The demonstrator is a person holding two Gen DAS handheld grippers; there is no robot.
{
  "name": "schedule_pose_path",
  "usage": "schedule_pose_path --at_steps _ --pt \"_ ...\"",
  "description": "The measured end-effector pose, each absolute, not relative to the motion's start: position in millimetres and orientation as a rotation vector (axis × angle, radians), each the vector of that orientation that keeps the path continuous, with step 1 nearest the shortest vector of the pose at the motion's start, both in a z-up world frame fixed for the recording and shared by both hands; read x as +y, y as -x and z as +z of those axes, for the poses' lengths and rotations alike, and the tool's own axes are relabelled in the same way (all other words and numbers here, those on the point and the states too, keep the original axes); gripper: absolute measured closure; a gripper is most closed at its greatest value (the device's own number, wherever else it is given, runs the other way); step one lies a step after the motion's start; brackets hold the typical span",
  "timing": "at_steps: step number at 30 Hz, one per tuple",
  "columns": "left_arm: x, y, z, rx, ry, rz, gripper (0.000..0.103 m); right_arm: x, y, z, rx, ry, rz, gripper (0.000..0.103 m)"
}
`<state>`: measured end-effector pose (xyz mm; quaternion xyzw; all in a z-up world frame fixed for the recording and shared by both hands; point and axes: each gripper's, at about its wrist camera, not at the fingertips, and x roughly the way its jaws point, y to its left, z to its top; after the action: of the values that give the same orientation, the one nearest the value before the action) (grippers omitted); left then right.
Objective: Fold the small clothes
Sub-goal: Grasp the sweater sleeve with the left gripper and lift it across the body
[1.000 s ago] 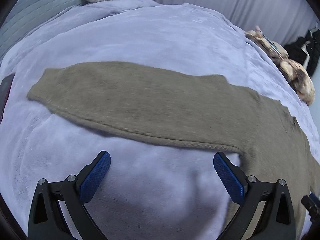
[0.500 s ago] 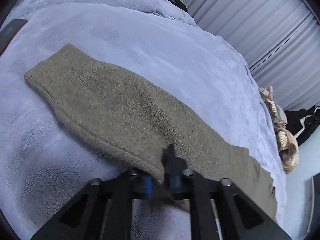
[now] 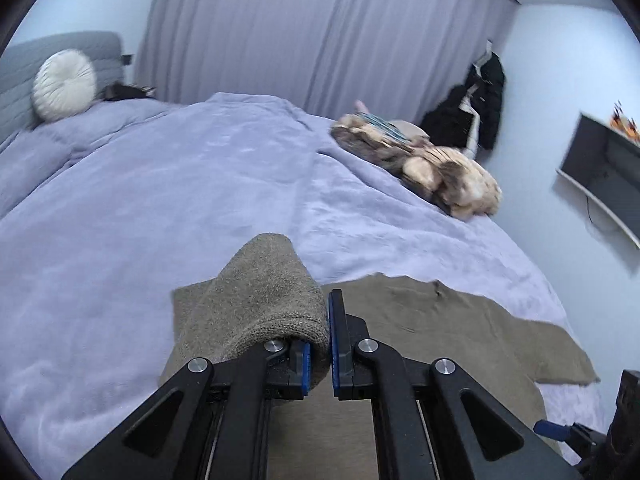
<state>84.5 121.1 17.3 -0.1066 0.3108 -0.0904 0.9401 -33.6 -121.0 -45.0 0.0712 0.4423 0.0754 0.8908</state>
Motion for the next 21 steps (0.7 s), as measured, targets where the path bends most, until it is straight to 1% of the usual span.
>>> schedule_pose_path --at_steps 5,7,8,9,10,11,12,13,17,19,21 --pt "14.7 -102.6 -9.1 0.756 0.09 -0.312 0.095 -170.8 44.4 -46.8 0.905 -0.243 0.066 0.0" --pt "-10.7 -104.8 -30.1 0.81 0.018 -0.305 0.095 -187.6 47.1 -50.1 0.913 -0.273 0.04 0.0" --pt "-17.8 -99.5 -41.1 0.835 -0.013 -0.303 0.092 -196.0 48.6 -52.9 0.919 -0.29 0.026 0.0" --pt "-22.3 -97.0 -50.1 0.86 -0.035 -0.299 0.085 -203.2 49.5 -56.0 0.925 -0.304 0.014 0.0" --pt "-25.7 -94.6 -57.7 0.887 -0.048 -0.296 0.06 -208.7 49.5 -58.3 0.932 -0.313 0.007 0.0" --pt "-25.0 -89.8 -63.0 0.897 -0.051 -0.291 0.029 -213.6 49.2 -61.6 0.939 -0.323 -0.003 0.0" --pt "-23.5 -83.3 -62.6 0.883 -0.057 -0.274 0.021 -218.0 48.5 -64.7 0.945 -0.329 -0.009 0.0" --pt "-21.0 -76.3 -60.9 0.862 -0.067 -0.268 0.018 -220.1 46.4 -67.5 0.954 -0.334 -0.012 0.0" --pt "9.5 -52.0 -39.1 0.787 -0.046 -0.287 0.018 -212.7 34.4 -70.1 0.962 -0.281 0.004 0.0" --pt "42.9 -45.4 -28.9 0.747 -0.011 -0.233 0.018 -196.7 28.5 -64.2 0.948 -0.202 0.05 0.0" --pt "82.5 -53.8 -29.0 0.749 0.034 -0.144 0.018 -166.0 17.6 -56.8 0.919 -0.066 0.12 0.0"
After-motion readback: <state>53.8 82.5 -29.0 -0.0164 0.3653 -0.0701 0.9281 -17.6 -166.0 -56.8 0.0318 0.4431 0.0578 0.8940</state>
